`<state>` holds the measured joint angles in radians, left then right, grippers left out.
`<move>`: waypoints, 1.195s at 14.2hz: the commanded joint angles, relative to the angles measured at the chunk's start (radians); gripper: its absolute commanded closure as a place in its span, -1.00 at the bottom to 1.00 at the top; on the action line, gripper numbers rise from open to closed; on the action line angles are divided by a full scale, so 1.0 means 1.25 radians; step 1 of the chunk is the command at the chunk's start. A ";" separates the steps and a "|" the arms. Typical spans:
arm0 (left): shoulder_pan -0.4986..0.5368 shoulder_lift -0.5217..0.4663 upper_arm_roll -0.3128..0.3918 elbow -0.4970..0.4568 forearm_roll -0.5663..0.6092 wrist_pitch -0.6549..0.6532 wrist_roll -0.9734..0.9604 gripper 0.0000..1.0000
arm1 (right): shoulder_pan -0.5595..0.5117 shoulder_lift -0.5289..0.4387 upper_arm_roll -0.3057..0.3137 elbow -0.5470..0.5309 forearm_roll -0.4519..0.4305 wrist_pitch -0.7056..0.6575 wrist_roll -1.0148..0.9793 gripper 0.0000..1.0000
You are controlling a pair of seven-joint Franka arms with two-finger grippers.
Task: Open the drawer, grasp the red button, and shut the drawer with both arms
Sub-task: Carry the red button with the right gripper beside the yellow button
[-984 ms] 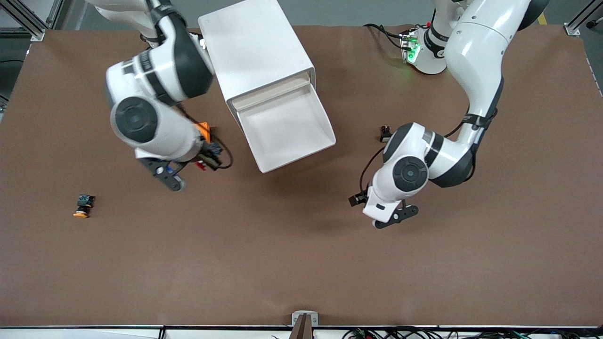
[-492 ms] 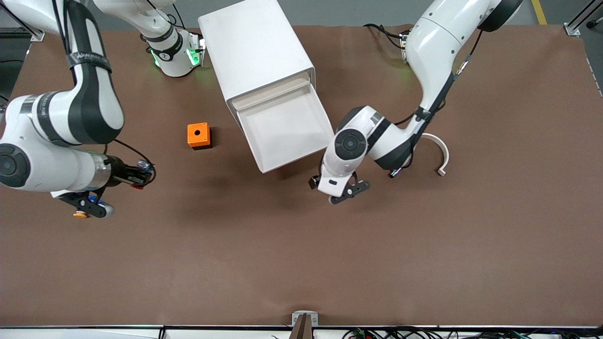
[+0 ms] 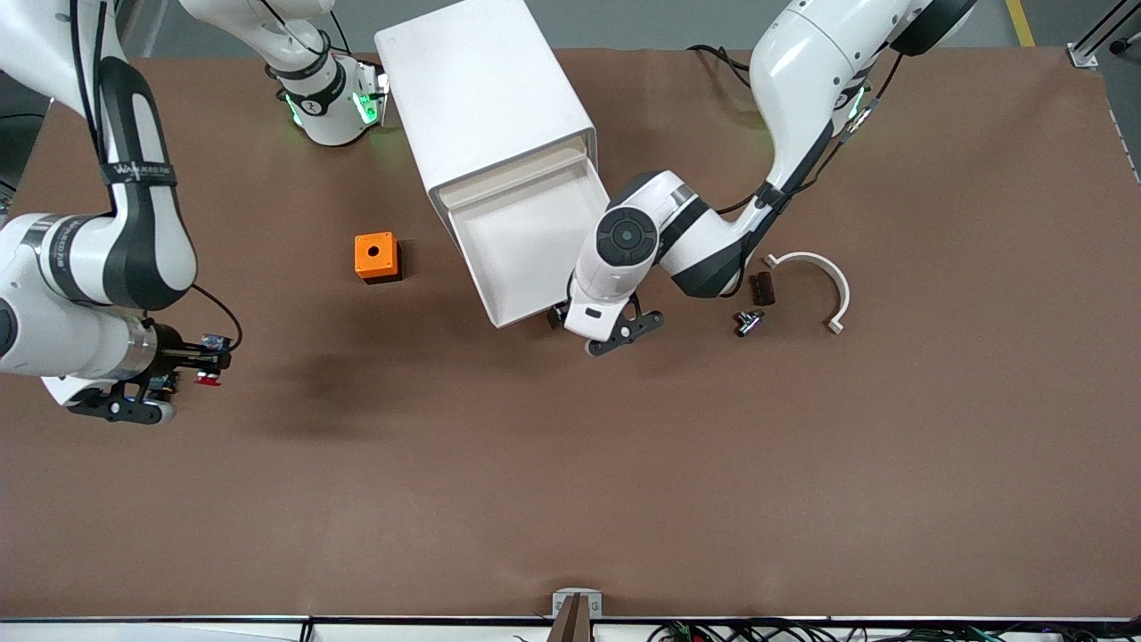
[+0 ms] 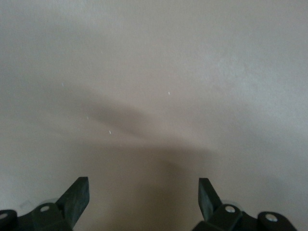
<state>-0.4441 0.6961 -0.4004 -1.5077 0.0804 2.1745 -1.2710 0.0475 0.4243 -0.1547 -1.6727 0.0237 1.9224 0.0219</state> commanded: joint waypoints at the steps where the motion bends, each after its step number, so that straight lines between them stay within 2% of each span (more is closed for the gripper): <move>1: 0.003 -0.019 -0.026 -0.026 -0.012 -0.001 -0.051 -1.00 | -0.038 0.035 0.016 -0.001 -0.012 0.056 -0.053 0.76; 7: 0.001 -0.021 -0.108 -0.031 -0.010 -0.013 -0.155 -1.00 | -0.077 0.102 0.016 -0.029 -0.024 0.213 -0.086 0.72; 11: 0.001 -0.021 -0.162 -0.031 -0.010 -0.014 -0.189 -1.00 | -0.096 0.145 0.016 -0.036 -0.025 0.270 -0.087 0.70; 17: -0.024 -0.021 -0.172 -0.041 -0.010 -0.013 -0.210 -1.00 | -0.102 0.170 0.017 -0.047 -0.024 0.303 -0.087 0.70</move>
<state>-0.4656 0.6958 -0.6139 -1.5363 0.0803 2.1669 -1.5128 -0.0575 0.6310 -0.1538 -1.7192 0.0125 2.2699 -0.0827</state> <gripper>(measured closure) 0.000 0.568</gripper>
